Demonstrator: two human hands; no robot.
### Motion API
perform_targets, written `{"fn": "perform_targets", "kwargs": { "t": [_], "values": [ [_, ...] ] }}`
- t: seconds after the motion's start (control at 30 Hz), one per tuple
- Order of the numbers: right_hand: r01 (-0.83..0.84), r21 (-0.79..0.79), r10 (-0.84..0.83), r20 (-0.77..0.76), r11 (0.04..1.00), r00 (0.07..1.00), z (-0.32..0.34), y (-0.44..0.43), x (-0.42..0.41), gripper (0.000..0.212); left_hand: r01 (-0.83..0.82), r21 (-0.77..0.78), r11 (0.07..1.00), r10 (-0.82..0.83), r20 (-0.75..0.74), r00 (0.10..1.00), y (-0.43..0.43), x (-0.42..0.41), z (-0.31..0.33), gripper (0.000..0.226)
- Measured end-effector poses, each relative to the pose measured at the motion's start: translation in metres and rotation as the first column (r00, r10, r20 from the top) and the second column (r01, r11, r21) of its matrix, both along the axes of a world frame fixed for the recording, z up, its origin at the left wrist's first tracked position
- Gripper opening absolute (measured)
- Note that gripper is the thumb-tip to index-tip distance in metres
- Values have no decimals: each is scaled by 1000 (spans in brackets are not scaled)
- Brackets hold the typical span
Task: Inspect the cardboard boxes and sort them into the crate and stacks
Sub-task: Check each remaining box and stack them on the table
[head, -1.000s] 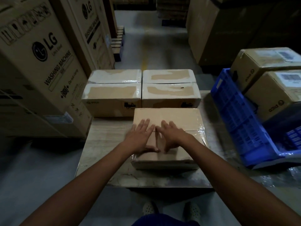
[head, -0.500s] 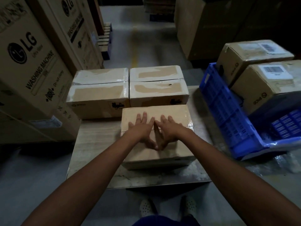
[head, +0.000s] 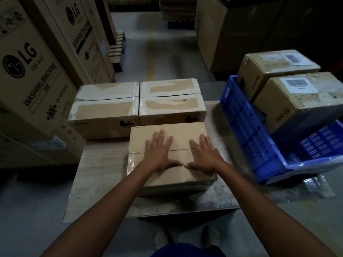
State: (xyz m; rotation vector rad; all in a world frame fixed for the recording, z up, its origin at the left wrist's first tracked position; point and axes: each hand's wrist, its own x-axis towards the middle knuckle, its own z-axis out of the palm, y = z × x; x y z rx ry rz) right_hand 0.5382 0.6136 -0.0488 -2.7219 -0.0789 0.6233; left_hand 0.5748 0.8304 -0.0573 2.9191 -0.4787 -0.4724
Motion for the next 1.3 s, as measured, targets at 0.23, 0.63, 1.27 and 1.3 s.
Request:
{"fn": "perform_targets", "kwargs": {
  "t": [0.23,0.63,1.27,1.3],
  "values": [
    [496,409,-521,-59,766,852,-11,2,-19,113,-469,-208,859,490,62,870,48,-20,-13,73],
    [370,172,-403,233,913,885,112,16,-14,80,-571,-426,702,454,-350,819,44,-17,-5,71],
    [351,684,-546,82,640,834,115,92,-39,47,-593,-798,-107,190,-602,776,72,-35,107,36],
    [348,673,-551,106,653,828,115,91,-38,46,-605,-791,-93,194,-611,768,70,-35,106,36]
  ]
}}
